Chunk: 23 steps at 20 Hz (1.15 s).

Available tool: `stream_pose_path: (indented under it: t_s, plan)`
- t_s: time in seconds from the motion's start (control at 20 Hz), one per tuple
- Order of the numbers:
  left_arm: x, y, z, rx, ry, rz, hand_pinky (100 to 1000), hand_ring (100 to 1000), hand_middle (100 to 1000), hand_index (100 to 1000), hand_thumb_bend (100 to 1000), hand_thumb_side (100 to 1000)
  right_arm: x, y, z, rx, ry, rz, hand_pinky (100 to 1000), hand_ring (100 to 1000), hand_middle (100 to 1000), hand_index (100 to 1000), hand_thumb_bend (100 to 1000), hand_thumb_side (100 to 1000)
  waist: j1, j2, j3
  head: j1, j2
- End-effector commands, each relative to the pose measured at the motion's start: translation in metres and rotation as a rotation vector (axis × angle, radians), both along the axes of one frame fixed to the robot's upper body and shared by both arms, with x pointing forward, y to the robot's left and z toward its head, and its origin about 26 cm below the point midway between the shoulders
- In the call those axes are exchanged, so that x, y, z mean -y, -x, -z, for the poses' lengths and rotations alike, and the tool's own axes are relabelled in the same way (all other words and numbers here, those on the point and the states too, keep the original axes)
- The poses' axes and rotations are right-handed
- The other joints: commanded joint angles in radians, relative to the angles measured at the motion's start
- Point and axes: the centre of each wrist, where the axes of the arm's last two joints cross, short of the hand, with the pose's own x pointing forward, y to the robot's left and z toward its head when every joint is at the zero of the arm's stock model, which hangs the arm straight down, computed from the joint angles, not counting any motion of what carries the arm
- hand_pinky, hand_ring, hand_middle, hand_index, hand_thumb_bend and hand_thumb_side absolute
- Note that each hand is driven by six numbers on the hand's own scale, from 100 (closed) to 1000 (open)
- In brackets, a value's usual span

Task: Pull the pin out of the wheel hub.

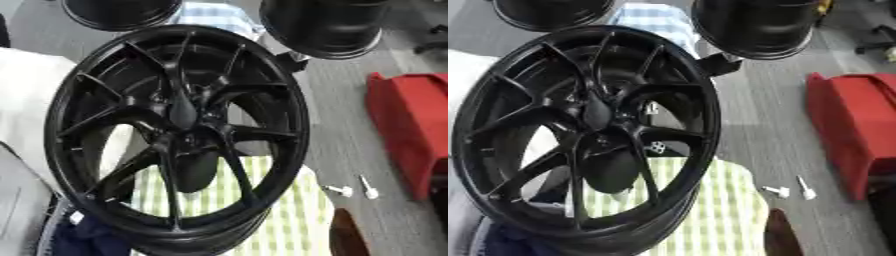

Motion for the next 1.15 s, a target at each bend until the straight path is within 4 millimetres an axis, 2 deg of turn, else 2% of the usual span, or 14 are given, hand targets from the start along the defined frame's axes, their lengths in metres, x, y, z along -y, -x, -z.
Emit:
stream_pose_path:
  t_s: [0.05,0.15,0.25,0.35,0.5,0.6,0.75,0.85,1.0,1.15]
  plan:
    - [-0.007,-0.001,-0.012,0.032,-0.023,-0.015,704,667,506,705,782,391,0.019,0.011,0.016,0.001,0.034,0.106,706,643,594,711,488,250,0.005,-0.009,-0.003,0.006,-0.006]
    - [-0.007,-0.001,-0.012,0.032,-0.021,-0.017,705,667,506,705,782,391,0.026,0.017,0.036,-0.023,0.012,0.135,754,736,736,804,572,372,0.009,-0.009,-0.003,0.008,-0.005]
    - [-0.007,-0.001,-0.011,0.031,-0.02,-0.019,705,668,506,705,783,391,0.032,0.022,0.049,-0.024,-0.007,0.165,777,773,813,848,554,457,0.012,-0.009,-0.004,0.009,-0.004]
    - [-0.007,0.0,-0.011,0.03,-0.02,-0.019,705,668,506,705,783,391,0.035,0.025,0.054,0.0,-0.025,0.193,782,779,833,855,535,482,0.013,-0.009,-0.005,0.008,-0.004]
    - [-0.007,-0.001,-0.011,0.03,-0.02,-0.018,705,668,506,705,783,391,0.034,0.024,0.052,0.066,-0.046,0.219,768,753,798,829,534,456,0.013,-0.01,-0.003,0.006,-0.005]
    - [-0.006,-0.001,-0.011,0.03,-0.02,-0.015,705,668,506,705,783,391,0.027,0.02,0.045,0.131,-0.064,0.21,748,704,737,786,518,402,0.014,-0.01,0.0,0.004,-0.006]
    - [-0.004,-0.002,-0.011,0.03,-0.018,-0.007,705,668,506,705,783,391,0.008,0.008,0.034,0.235,-0.117,0.125,733,660,684,751,449,329,0.014,-0.01,0.008,-0.001,-0.01]
    - [-0.003,-0.003,-0.011,0.03,-0.016,0.0,705,668,505,705,783,391,-0.008,-0.003,0.029,0.296,-0.182,0.037,726,643,664,737,384,311,0.016,-0.009,0.014,-0.006,-0.013]
    - [0.001,-0.004,-0.01,0.032,-0.011,0.011,705,668,505,705,784,391,-0.029,-0.02,0.029,0.341,-0.279,-0.072,724,629,645,728,328,327,0.02,-0.006,0.026,-0.011,-0.02]
    - [0.005,-0.006,-0.011,0.037,-0.004,0.025,705,668,505,705,783,392,-0.047,-0.037,0.038,0.353,-0.388,-0.141,723,624,638,726,253,424,0.026,-0.002,0.038,-0.013,-0.029]
